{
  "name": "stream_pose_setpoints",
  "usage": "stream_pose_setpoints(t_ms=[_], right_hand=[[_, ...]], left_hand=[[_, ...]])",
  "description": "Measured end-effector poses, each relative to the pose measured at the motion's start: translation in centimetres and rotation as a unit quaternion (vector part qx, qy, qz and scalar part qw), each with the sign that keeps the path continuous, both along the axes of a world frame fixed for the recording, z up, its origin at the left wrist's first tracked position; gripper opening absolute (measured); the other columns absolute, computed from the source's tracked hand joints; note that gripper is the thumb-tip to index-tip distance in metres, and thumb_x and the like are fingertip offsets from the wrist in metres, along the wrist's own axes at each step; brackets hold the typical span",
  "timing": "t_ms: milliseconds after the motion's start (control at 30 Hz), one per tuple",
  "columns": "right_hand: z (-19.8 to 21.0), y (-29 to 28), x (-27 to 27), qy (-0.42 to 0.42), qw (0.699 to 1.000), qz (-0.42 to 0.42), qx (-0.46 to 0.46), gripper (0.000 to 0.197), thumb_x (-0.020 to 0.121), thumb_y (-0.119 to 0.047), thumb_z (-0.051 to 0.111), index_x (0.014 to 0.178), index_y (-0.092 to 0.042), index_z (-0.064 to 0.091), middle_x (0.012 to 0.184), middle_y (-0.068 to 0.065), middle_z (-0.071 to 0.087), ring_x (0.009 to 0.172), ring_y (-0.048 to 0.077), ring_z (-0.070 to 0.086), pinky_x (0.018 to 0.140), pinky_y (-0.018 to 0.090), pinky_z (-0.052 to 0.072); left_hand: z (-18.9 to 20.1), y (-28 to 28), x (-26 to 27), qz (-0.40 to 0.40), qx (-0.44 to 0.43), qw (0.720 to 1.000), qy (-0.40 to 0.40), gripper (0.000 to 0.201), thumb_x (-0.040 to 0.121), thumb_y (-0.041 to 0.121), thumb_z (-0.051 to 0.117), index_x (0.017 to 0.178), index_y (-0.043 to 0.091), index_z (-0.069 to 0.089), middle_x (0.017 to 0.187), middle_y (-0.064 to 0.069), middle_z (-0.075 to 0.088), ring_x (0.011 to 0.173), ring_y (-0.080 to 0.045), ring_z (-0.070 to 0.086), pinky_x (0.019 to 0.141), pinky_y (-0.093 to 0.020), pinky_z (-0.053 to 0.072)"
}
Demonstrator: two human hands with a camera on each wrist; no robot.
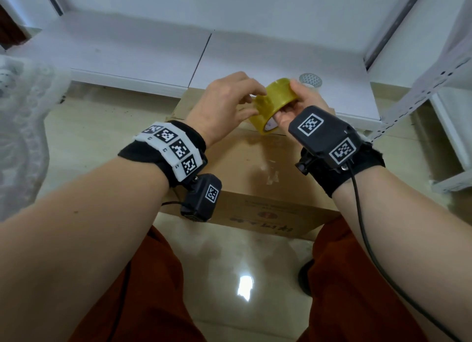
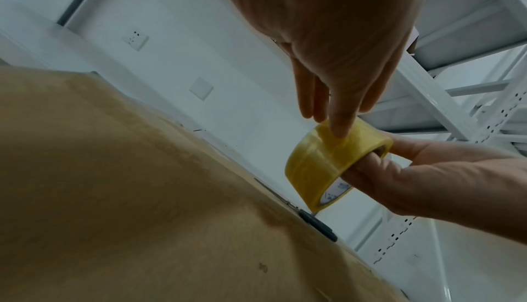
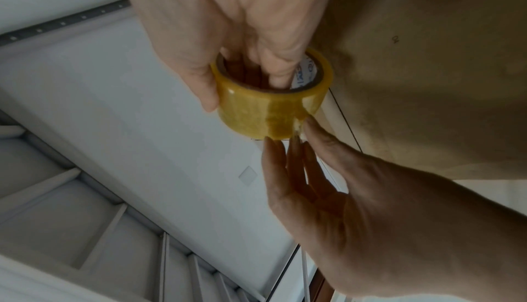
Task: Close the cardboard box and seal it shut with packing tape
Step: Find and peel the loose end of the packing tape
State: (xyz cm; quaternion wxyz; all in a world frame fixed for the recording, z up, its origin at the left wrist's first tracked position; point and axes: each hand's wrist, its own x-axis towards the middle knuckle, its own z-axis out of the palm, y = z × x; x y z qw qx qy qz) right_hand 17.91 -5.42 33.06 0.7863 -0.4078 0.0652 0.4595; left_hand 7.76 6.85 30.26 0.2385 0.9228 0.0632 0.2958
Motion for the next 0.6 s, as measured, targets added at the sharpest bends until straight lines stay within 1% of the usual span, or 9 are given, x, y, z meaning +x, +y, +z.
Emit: stream_pose_setpoints(t_ms=[133,167,267,333,367,433,467,533,600], right_hand=[[-1.1,0.4,0.6,-0.045,0.996,0.023,-0.075,0.028,0.097,-0.027,0.053,0.088,0.000,0.055,0.059,0.016,0.068,0.061,0.029,0.065,0.098,0.047,0.047],[-1.2,0.4,0.7,-0.052,0.995,0.023,-0.087,0.027,0.097,-0.027,0.053,0.090,0.000,0.055,0.059,0.016,0.068,0.064,0.029,0.064,0.098,0.047,0.047],[-1.0,0.4,0.5,-0.026,0.998,0.016,-0.050,0.032,0.098,-0.027,0.050,0.091,0.004,0.054,0.070,0.018,0.068,0.073,0.032,0.063,0.080,0.046,0.052],[-0.8,0.6,0.6,-0.043,0.997,0.042,-0.044,0.035,0.096,-0.031,0.053,0.099,0.004,0.056,0.084,0.017,0.064,0.082,0.030,0.063,0.083,0.043,0.053],[-1.0,0.7,0.7,-0.082,0.992,0.072,-0.063,0.036,0.095,-0.034,0.055,0.102,0.001,0.059,0.085,0.014,0.064,0.081,0.027,0.063,0.080,0.039,0.054],[-1.2,1.0,0.5,-0.202,0.963,0.134,-0.116,0.033,0.091,-0.040,0.057,0.100,-0.009,0.065,0.080,0.007,0.066,0.075,0.022,0.062,0.072,0.033,0.053],[-1.5,1.1,0.5,-0.267,0.942,0.156,-0.133,0.034,0.087,-0.042,0.060,0.098,-0.012,0.067,0.080,0.006,0.067,0.076,0.024,0.061,0.072,0.034,0.049],[-2.0,1.1,0.4,-0.355,0.904,0.196,-0.134,0.038,0.081,-0.042,0.065,0.101,-0.010,0.069,0.092,0.009,0.072,0.088,0.031,0.064,0.081,0.041,0.050],[-2.4,1.0,0.1,-0.400,0.877,0.238,-0.119,0.035,0.083,-0.033,0.069,0.109,-0.009,0.066,0.096,0.012,0.073,0.094,0.031,0.068,0.089,0.043,0.052]], left_hand=[[-0.2,0.2,-0.1,0.006,0.023,1.000,0.002,0.018,0.079,0.014,0.073,0.095,0.006,0.076,0.093,-0.011,0.067,0.075,-0.023,0.066,0.071,-0.041,0.057],[-0.3,0.1,-0.1,0.009,0.036,0.999,0.004,0.016,0.079,0.015,0.073,0.092,0.006,0.076,0.093,-0.011,0.068,0.076,-0.025,0.066,0.070,-0.042,0.056],[-0.5,0.0,-0.2,0.021,0.062,0.998,-0.008,0.016,0.083,0.020,0.069,0.086,0.006,0.076,0.095,-0.011,0.066,0.084,-0.025,0.064,0.073,-0.040,0.055],[-0.4,-0.1,-0.2,0.034,0.059,0.998,-0.016,0.021,0.085,0.024,0.064,0.083,0.005,0.074,0.098,-0.011,0.064,0.091,-0.024,0.059,0.078,-0.035,0.050],[-0.2,-0.1,-0.2,0.040,0.051,0.998,-0.018,0.022,0.085,0.025,0.064,0.083,0.004,0.073,0.097,-0.011,0.063,0.092,-0.024,0.058,0.079,-0.033,0.048],[0.1,0.1,-0.1,0.057,0.026,0.998,-0.013,0.020,0.086,0.024,0.065,0.084,0.004,0.070,0.093,-0.011,0.064,0.087,-0.025,0.059,0.078,-0.034,0.048],[0.3,0.1,-0.1,0.068,0.011,0.998,-0.011,0.019,0.086,0.023,0.065,0.086,0.005,0.070,0.091,-0.011,0.064,0.084,-0.024,0.060,0.078,-0.035,0.048],[0.6,0.5,0.0,0.100,-0.016,0.995,-0.004,0.017,0.087,0.023,0.065,0.089,0.007,0.071,0.091,-0.011,0.064,0.082,-0.023,0.061,0.078,-0.035,0.049],[1.1,1.0,-0.1,0.141,-0.038,0.989,0.017,0.017,0.090,0.024,0.064,0.093,0.009,0.072,0.093,-0.008,0.064,0.084,-0.019,0.059,0.080,-0.030,0.047]])
